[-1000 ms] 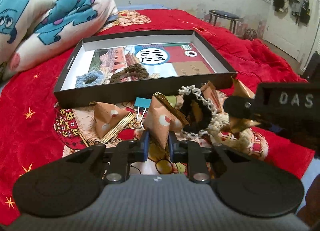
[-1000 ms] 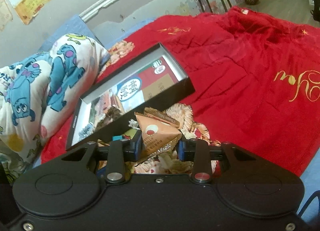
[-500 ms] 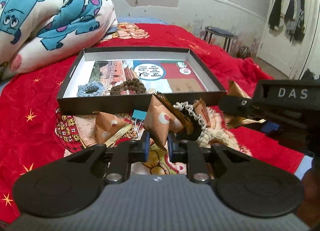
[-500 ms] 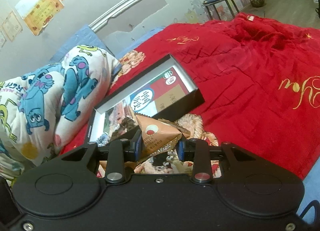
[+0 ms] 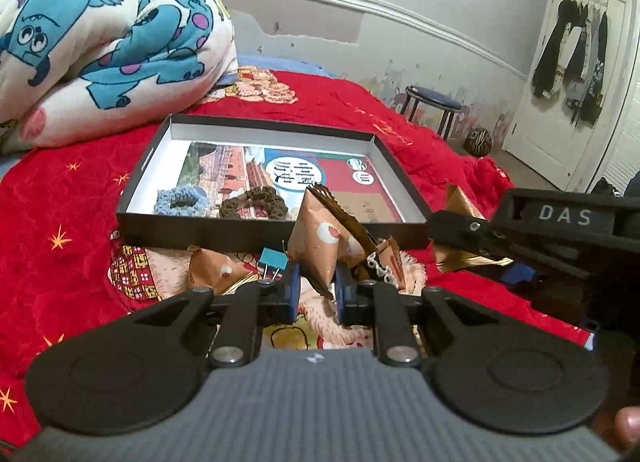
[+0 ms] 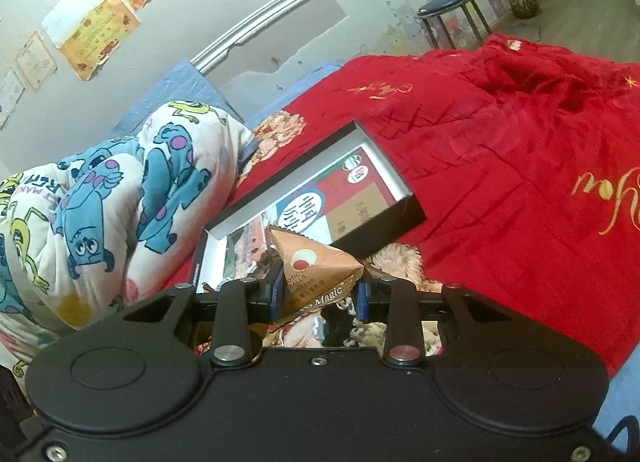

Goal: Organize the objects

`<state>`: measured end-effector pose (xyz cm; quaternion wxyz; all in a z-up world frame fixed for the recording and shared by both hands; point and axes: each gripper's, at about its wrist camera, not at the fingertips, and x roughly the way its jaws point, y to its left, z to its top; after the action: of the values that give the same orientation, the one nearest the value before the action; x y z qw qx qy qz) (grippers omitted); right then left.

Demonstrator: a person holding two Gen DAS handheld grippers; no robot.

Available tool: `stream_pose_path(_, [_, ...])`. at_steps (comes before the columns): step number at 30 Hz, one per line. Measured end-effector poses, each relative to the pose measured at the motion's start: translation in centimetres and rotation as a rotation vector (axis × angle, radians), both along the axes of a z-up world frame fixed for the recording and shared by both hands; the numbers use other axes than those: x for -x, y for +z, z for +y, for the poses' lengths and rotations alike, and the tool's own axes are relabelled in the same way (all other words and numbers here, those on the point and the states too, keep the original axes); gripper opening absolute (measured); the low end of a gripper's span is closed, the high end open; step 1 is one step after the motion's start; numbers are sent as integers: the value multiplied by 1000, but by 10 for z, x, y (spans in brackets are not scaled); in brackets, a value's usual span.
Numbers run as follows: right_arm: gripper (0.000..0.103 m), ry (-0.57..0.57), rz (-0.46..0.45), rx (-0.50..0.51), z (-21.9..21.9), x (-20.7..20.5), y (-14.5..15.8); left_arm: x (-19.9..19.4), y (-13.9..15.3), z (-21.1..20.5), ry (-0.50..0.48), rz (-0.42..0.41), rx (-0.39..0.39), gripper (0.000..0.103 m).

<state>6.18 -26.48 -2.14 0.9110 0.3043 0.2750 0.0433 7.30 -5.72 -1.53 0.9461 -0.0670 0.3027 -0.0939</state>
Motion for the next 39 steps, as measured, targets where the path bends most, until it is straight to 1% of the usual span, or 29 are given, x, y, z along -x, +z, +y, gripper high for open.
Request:
stream_pose_path(8, [33,20,-32,1,1,-6,8,1,8,4,4,-35,35,21])
stream_pose_path(15, [33,42,-65,-7,-1,-12,16,-2,16,7,19,-62,43,21])
stream_pose_path(16, [33,47,-71,-4,-1,-13,18,-3,17,8,20,-66,43,19])
stream_pose_path(17, [33,51,-77,-1,-1,-15,20,-4,18,8,23,-69,46,13])
stream_pose_path(18, [33,53,-83,2,-1,-16,21,-5,19,9,21,-71,49,11])
stream_pose_path(20, [33,52,-93,-2,-3,-16,24,-7,22,10,21,-80,53,11])
stream_pose_path(23, [33,43,-94,-8,-7,-16,24,-12,21,10,14,-58,67,11])
stream_pose_path(26, [33,25,-76,-24,-13,-17,20,-14,12,9,16,-15,46,13])
stream_pose_path(27, [32,17,-69,-33,-16,-17,19,-14,9,10,15,3,44,18])
stream_pose_path(28, [32,9,-61,-45,-18,-17,18,-14,7,11,20,22,46,31])
stream_pose_path(29, [32,8,-53,-59,-21,-18,16,-13,4,12,26,34,49,35])
stream_pose_path(30, [32,9,-45,-73,-23,-17,14,-12,3,12,36,34,45,36])
stream_pose_path(32, [32,-3,-26,-79,-26,-16,10,-13,1,11,53,25,13,40])
stream_pose_path(33, [32,-10,-17,-75,-27,-14,8,-13,0,11,54,28,0,46])
stream_pose_path(34, [32,-14,-7,-73,-28,-14,6,-14,-2,10,53,35,-7,55])
stream_pose_path(35, [32,-19,7,-73,-29,-14,3,-14,-5,9,52,41,-12,61])
stream_pose_path(36, [32,-23,21,-75,-30,-14,1,-14,-7,8,53,43,-21,72])
stream_pose_path(37, [32,-27,29,-83,-33,-14,0,-14,-10,5,54,41,-42,77])
stream_pose_path(39, [32,-32,41,-106,-37,-15,-4,-16,-13,-2,45,34,-90,78])
